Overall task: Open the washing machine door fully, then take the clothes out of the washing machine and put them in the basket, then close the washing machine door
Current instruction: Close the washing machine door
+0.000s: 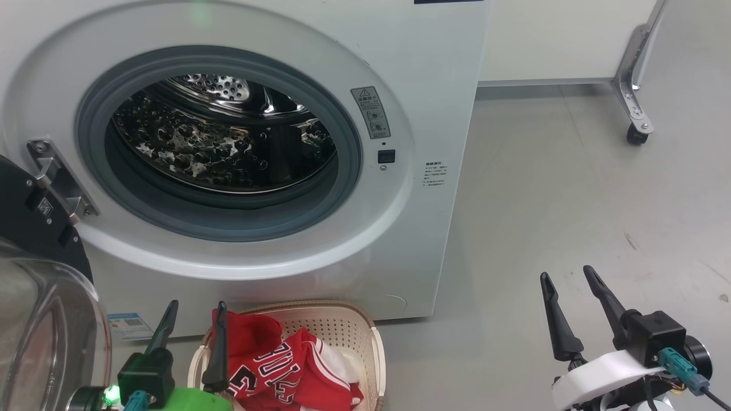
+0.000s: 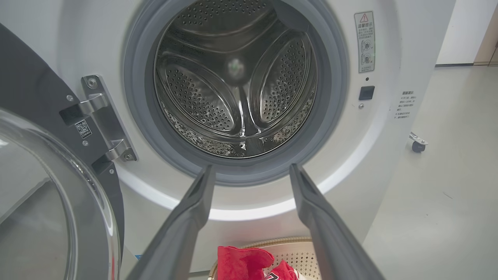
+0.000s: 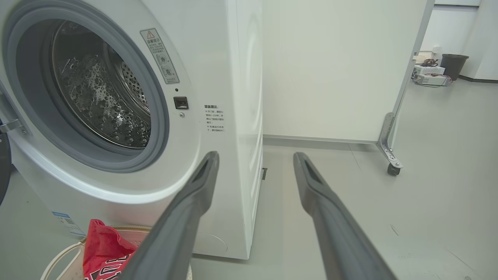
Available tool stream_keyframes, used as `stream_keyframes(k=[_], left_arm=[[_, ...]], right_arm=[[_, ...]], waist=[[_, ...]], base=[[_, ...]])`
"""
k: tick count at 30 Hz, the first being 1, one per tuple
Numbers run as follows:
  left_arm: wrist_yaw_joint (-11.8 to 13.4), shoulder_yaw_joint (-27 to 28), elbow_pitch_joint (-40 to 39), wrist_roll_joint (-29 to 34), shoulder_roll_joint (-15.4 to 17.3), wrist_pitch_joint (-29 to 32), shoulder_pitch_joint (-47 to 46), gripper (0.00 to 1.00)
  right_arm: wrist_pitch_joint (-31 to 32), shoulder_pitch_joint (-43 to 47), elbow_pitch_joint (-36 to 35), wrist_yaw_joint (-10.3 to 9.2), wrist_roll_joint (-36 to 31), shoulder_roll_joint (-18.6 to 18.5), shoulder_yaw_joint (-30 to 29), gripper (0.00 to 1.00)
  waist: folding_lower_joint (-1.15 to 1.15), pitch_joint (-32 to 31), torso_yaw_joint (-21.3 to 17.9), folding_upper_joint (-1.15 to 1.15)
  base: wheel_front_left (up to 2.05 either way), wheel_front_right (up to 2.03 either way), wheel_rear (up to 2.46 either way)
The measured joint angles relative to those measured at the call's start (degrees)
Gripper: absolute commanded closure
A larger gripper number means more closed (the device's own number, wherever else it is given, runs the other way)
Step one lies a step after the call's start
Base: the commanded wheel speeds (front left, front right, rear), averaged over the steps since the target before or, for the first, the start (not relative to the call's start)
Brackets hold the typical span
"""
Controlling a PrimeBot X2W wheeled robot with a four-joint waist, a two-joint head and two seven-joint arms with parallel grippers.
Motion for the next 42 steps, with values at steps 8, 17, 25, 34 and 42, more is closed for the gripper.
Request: stream_keyframes(k=[8,17,25,34,42], left_arm=[[0.7,0.0,-1.6,1.2,0.1,1.0,0.2,0.0],[1.0,0.0,-2.7,1.4,0.1,1.6,1.1,0.0],[1.0,-0.1,-3.9,1.4,0.1,2.3,1.3,0.0],[1.1,-0.8,-5.3,1.7,0.1,2.9,1.4,0.0],[1.1,-0.8,-6.2,1.5,0.1,3.4,1.5,0.0]], right_arm=[[0.4,0.4,-0.6,-0.03,0.0,-0.1,0.0,0.0],[0.6,0.4,-1.1,-0.03,0.0,-0.2,0.0,0.0],[0.9,0.5,-1.5,-0.04,0.0,-0.3,0.0,0.0],[0.9,0.5,-1.8,-0.05,0.1,-0.3,0.0,0.0],[0.9,0.5,-2.1,-0.12,0.1,-0.3,0.0,0.0]], waist=[[0.0,0.1,-0.1,0.0],[0.0,0.4,-0.1,0.0],[0.0,0.6,-0.1,0.0],[0.0,1.0,0.1,0.0],[0.0,1.5,0.2,0.0]], base=[[-0.37,0.38,-0.01],[-0.72,0.72,0.0],[-1.06,1.06,0.0],[-1.26,1.26,0.0],[-0.99,0.99,0.0]])
